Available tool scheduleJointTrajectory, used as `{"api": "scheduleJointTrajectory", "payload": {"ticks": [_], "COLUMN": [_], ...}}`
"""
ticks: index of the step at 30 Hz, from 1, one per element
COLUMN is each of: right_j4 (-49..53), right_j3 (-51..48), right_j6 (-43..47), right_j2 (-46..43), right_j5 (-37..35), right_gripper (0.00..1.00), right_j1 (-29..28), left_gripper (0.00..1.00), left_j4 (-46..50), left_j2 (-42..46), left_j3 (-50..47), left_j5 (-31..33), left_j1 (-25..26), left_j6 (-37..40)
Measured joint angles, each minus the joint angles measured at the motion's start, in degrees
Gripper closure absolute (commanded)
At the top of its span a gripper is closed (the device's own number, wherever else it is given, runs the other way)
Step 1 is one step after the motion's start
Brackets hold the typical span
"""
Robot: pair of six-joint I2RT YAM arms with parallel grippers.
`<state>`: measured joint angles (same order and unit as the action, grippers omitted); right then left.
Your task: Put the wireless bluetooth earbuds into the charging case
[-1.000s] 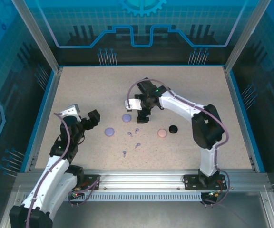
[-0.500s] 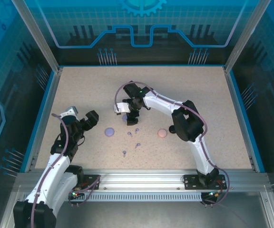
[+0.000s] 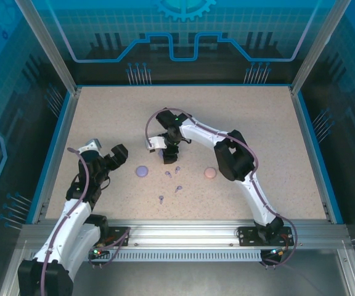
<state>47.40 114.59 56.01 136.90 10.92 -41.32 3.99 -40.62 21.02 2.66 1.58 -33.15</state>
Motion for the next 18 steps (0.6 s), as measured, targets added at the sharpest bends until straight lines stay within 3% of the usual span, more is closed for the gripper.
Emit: {"api": "scheduleJointTrajectory", "payload": {"ticks": [18], "right_j4": [3.15], "right_j3": [2.21], "right_j6": [-0.07], "right_j2": [1.75], "right_j5": [0.24], "right_gripper": [0.46], "right_j1": [0.11], "left_gripper": [0.01], "left_j4": [-0.39], "left_j2": [-0.17], "left_j3": [-0.59], "left_j5": [-0.44], "left_j1": [-0.15], "left_j6": [0.0]}}
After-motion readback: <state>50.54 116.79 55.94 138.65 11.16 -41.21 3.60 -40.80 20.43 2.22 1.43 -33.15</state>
